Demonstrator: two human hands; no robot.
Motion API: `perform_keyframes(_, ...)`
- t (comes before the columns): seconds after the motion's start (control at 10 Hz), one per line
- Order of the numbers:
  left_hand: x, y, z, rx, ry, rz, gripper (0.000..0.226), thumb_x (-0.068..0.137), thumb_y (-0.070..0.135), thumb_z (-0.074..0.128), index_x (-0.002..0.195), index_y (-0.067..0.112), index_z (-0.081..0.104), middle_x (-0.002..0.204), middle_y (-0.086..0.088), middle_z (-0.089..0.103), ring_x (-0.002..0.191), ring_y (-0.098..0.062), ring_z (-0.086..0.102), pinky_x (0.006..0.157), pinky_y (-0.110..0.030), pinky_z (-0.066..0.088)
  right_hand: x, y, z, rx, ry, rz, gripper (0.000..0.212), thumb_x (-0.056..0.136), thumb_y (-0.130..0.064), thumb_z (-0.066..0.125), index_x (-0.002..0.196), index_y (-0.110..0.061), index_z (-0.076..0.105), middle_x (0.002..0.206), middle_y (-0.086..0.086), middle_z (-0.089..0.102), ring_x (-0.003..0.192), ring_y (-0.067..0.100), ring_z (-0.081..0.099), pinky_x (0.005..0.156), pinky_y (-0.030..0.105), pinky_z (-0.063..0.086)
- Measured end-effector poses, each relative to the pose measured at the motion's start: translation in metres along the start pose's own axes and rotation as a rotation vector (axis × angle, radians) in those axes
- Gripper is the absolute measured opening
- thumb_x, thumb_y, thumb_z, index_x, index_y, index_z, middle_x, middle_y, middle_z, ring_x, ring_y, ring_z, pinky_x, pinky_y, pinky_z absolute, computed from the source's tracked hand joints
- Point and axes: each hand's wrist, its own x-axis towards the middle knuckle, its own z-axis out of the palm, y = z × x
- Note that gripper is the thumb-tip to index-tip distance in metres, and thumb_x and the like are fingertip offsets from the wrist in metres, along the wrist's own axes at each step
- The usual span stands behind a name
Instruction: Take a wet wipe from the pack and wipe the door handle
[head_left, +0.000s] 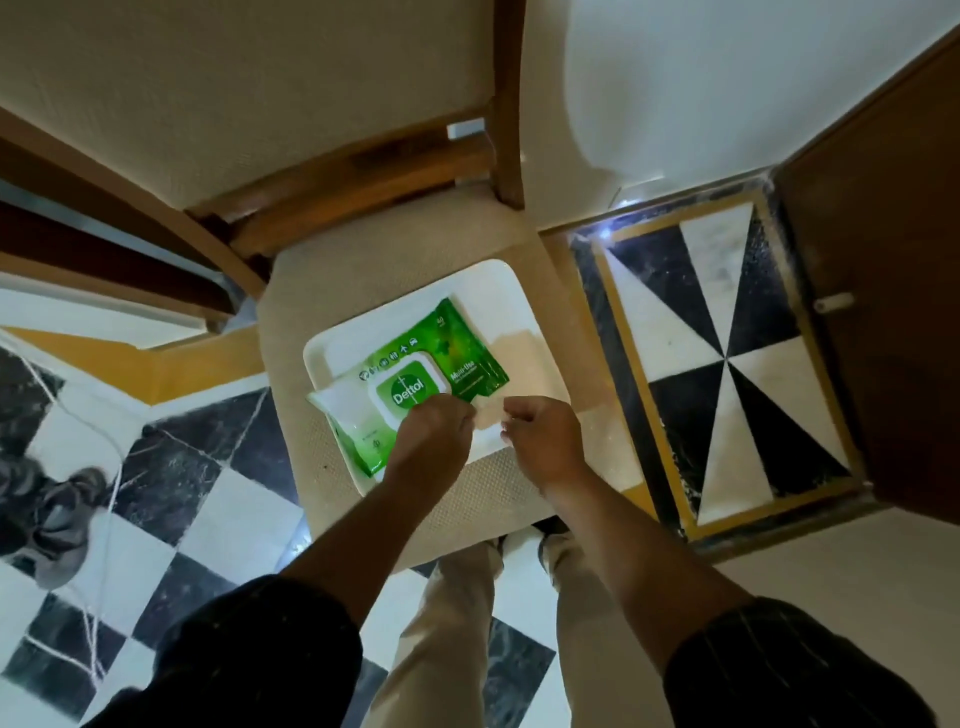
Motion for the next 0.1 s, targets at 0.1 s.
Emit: perform_keyframes(0.1, -0.0064, -0.0036, -0.0037, 0.06, -0.051, -0.06, 0.024, 0.094, 0.013, 0.059, 0.112, 0.002, 0.07, 0.11, -0.02, 0.071, 0.101, -0.036, 0.065, 0.091, -0.042, 0.051, -0.0029, 0.0042, -0.0108, -0.051, -0.019, 0.06, 0.039, 0.089, -0.003, 0.055, 0.128, -0.003, 0.057, 0.133, 0.012, 0.058, 0.123, 0.026, 0.053, 0.106, 0.033, 0.04)
